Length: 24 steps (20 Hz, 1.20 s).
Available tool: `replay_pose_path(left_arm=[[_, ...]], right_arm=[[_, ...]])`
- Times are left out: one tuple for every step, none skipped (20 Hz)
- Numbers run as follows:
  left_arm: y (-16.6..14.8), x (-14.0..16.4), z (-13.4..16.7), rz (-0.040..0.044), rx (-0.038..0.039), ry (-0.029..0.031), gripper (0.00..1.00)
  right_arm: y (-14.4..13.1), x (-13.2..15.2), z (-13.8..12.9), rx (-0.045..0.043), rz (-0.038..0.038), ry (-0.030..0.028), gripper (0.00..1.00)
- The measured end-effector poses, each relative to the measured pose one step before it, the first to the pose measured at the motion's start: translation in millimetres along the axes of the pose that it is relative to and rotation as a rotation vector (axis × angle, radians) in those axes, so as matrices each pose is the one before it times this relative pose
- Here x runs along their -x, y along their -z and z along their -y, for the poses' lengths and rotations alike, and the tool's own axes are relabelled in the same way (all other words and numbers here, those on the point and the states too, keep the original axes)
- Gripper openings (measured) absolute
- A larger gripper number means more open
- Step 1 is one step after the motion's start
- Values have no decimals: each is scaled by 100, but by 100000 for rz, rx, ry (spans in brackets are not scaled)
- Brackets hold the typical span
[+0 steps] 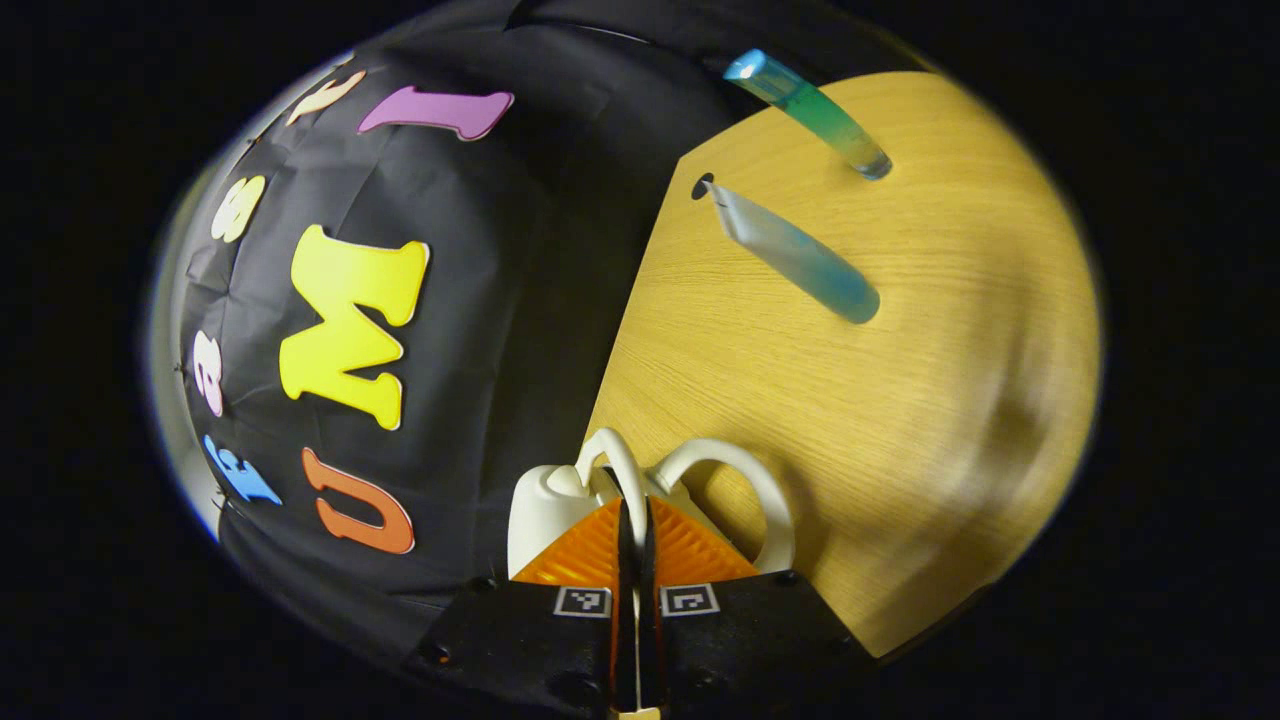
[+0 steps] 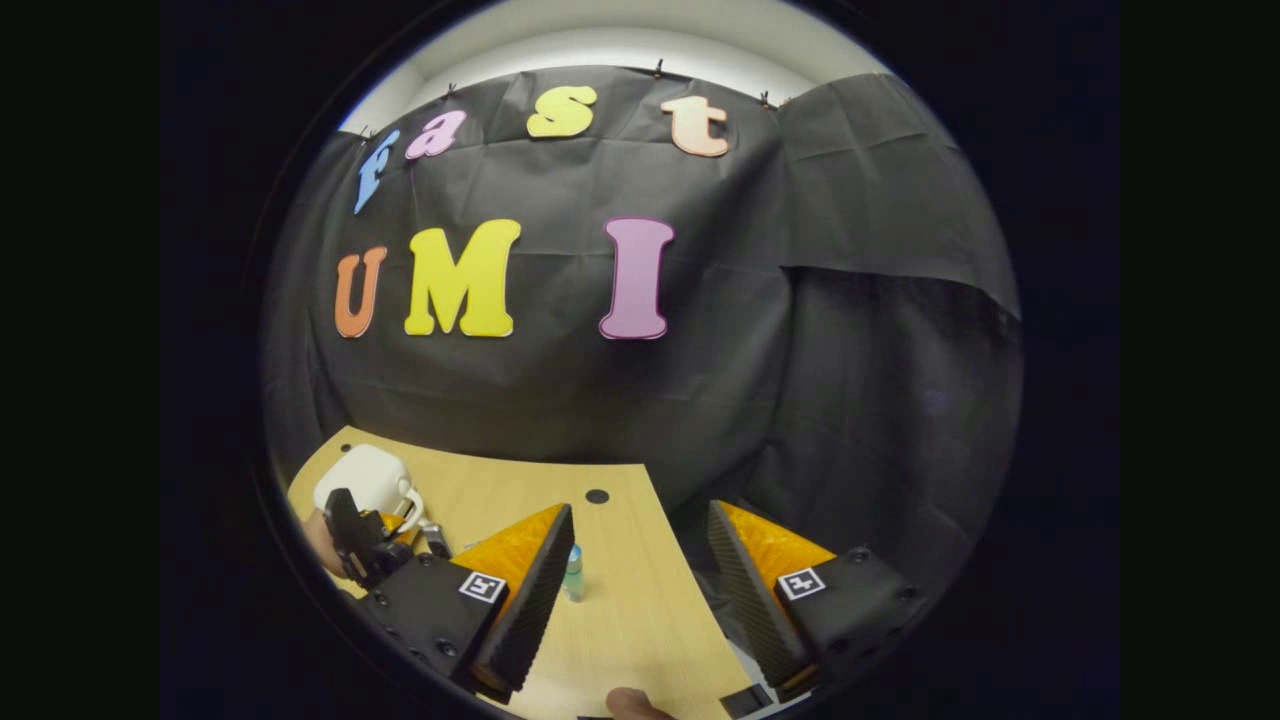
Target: First open the suitcase, pack the skin care products into it, and then close the suitcase.
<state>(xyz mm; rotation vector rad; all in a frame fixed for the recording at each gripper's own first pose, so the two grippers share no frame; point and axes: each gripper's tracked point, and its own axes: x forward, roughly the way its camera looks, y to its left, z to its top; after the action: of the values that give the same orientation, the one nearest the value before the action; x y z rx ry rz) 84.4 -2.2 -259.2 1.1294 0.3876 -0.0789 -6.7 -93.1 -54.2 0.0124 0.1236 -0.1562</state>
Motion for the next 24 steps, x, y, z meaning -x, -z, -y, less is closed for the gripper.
replay_pose_path(left_arm=[[42,484,-934,-277,2903,621,4],[-121,212,-1124,448,3524,569,4],[-53,504,-1433,523,3831,-172,3],[-5,622,-1559,824,3791,-505,3],[-146,630,-1782,1379,4112,-900,3],[44,690,-1786,1682,5415,-427,3],[-88,388,-1835,2769,6317,122,3],[398,228,-2209,510,5364,-469,3],[310,412,-2240,1243,5156,-1282,3],[391,265,-2299,366,4715,-1455,3],[723,346,-2352,231,4223,-1414,3],[697,-64,-2183,104,3887,-1734,3],[817,-99,-1956,-275,4041,-775,3],[823,-251,-2254,-194,3934,-1115,3],[952,-140,-2141,17,3346,-1218,3],[967,-287,-1685,624,2522,-1153,3],[1230,-294,-1859,233,1773,-1221,3],[1563,-492,-2029,-52,1246,-1762,3],[1579,-699,-1796,-915,674,-1977,2],[1599,-723,-1692,-1343,846,-1579,3],[1568,-384,-1442,-564,1410,-1039,3],[1551,-684,-1081,-1402,1826,-377,3],[1672,-500,-997,-1519,710,-879,3],[1674,-535,-777,-1606,581,-420,3]], right_arm=[[-264,4,-196,355,347,675,80],[-302,87,-214,96,304,481,80],[-115,7,-292,96,20,507,80],[-255,101,-432,11,21,340,80],[-166,-16,-494,-239,121,200,80],[-153,14,-559,-117,-155,79,79],[27,-16,-599,-179,-313,65,80],[-28,12,-777,-191,-424,-342,80],[67,30,-664,38,-447,85,80],[36,-13,-727,138,-412,311,80],[83,-66,-826,-383,-561,-76,80],[101,2,-842,-825,-908,-224,80],[164,26,-910,-1072,-1181,-332,80],[131,32,-843,-1012,-1047,-174,80],[73,-67,-733,-435,-738,25,80],[-5,-3,-613,274,-461,257,80],[80,64,-550,838,-292,326,80],[85,12,-609,1095,-433,449,80],[116,62,-453,787,-508,408,80],[-27,125,-572,386,-523,229,80],[12,133,-530,134,-298,48,80],[20,119,-389,484,-265,414,80],[179,87,-220,976,-520,880,80],[118,48,-168,1083,-630,1261,80]])
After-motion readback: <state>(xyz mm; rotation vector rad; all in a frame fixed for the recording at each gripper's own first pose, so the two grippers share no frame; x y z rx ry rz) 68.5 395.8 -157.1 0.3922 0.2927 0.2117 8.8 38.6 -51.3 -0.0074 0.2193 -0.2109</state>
